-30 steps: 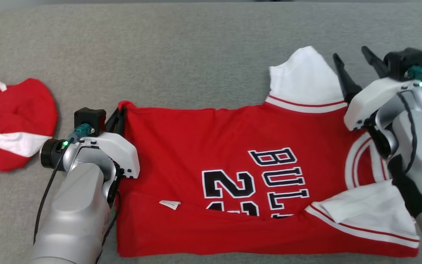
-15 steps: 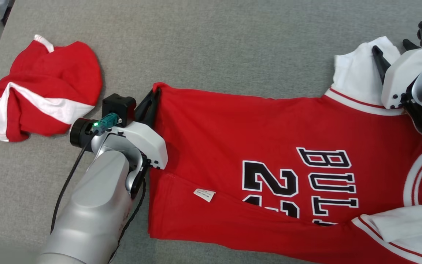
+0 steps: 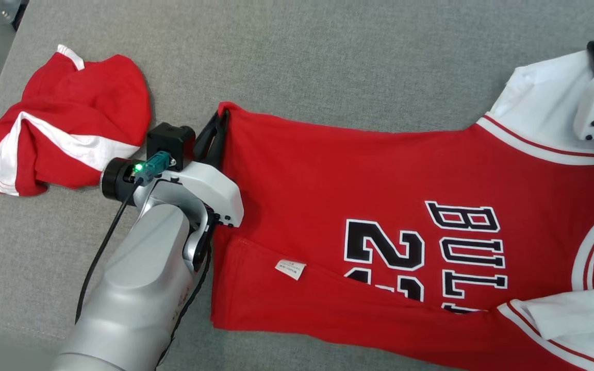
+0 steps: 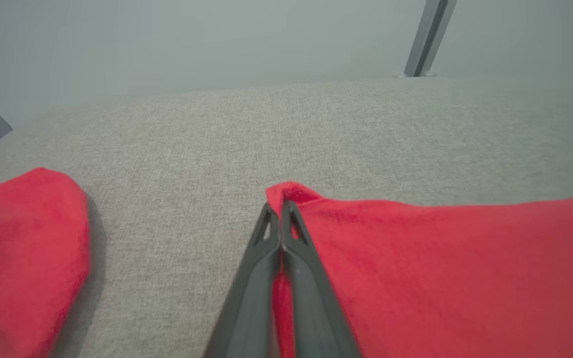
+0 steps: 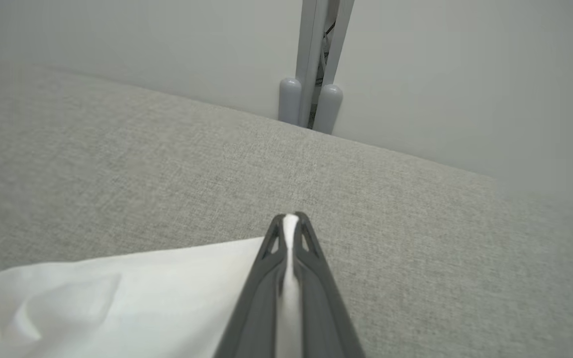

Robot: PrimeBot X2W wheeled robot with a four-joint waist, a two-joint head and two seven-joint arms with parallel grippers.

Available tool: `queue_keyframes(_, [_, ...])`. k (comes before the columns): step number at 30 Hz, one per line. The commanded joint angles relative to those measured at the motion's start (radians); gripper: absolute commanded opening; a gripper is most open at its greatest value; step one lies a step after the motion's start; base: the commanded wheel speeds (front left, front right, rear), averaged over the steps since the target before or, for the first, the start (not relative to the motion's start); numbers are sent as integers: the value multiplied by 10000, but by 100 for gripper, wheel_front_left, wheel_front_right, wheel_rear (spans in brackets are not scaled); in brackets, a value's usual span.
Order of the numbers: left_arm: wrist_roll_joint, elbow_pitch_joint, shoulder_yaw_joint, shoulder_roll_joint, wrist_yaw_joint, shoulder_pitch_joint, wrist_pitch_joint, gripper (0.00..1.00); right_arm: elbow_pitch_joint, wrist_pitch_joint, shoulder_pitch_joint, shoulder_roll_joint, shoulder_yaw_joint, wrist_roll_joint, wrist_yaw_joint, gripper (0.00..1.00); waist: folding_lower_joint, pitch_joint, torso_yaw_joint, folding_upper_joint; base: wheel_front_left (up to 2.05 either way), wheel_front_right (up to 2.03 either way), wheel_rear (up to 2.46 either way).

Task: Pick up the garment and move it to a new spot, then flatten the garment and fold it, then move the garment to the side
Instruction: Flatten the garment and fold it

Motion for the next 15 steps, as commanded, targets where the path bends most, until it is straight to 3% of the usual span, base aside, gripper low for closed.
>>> queue_keyframes(1, [137,-94,178,93,88,-79,-49,0,66,-340,-154,-5,-140,-128,-5,0,0,-145,-112,0,0,0,0])
queue_keyframes(6, [491,-355,734,207,74,227,-47,0,341,-1426,-185,-96,-843,-440,-5,0,0,-498,-386,0,0,0,0])
queue_keyframes(11, [830,-267,1062,387,-96,558,-46,0,420,-1898,306,303,-1456,-588,-5,0,0,-964,-770,0,0,0,0])
queue_keyframes(15, [983,-121,1320,564,-257,1057,-34,0,-269,-2026,1015,738,-1806,-417,-5,0,0,-1456,-1212,0,0,0,0])
